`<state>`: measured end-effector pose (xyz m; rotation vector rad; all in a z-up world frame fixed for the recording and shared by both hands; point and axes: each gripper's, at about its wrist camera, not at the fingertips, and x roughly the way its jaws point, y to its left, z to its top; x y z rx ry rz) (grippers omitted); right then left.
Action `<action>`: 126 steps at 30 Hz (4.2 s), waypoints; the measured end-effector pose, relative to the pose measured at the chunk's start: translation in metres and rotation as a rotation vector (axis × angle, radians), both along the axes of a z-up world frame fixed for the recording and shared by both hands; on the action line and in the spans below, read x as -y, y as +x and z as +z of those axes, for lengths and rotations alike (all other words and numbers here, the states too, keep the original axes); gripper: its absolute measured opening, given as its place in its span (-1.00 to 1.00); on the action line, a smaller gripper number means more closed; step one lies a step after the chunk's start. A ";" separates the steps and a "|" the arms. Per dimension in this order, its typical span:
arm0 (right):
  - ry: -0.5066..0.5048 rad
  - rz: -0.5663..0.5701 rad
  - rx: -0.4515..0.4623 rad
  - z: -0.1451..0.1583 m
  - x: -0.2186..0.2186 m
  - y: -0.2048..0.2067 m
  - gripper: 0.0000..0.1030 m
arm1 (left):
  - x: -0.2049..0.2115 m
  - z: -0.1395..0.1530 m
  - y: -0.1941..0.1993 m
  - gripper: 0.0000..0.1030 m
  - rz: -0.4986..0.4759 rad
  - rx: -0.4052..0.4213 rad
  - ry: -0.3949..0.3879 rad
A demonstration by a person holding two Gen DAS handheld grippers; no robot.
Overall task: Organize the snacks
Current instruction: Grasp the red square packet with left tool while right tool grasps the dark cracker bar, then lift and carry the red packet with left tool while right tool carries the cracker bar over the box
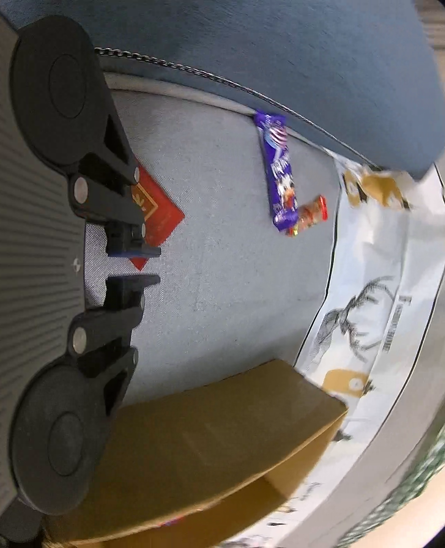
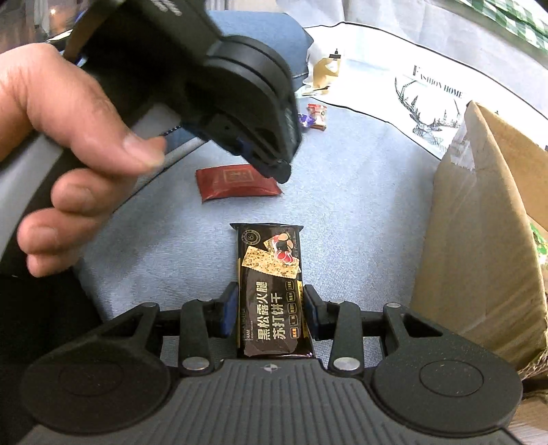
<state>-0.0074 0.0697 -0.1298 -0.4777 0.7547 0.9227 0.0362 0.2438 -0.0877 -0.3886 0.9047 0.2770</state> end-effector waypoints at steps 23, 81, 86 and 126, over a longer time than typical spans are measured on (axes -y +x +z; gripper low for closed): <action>-0.007 -0.034 -0.074 -0.005 -0.001 0.010 -0.06 | 0.016 -0.019 0.012 0.64 -0.037 -0.151 0.188; 0.026 -0.047 -0.035 -0.001 -0.003 0.008 -0.21 | 0.025 -0.012 0.006 -0.05 -0.074 -0.089 0.190; 0.061 -0.048 0.010 0.007 0.002 0.000 -0.21 | 0.024 -0.002 0.000 -0.05 -0.055 -0.029 0.192; 0.447 -0.188 0.331 0.173 0.124 0.036 -0.21 | 0.051 0.105 -0.046 -0.05 -0.022 0.422 0.164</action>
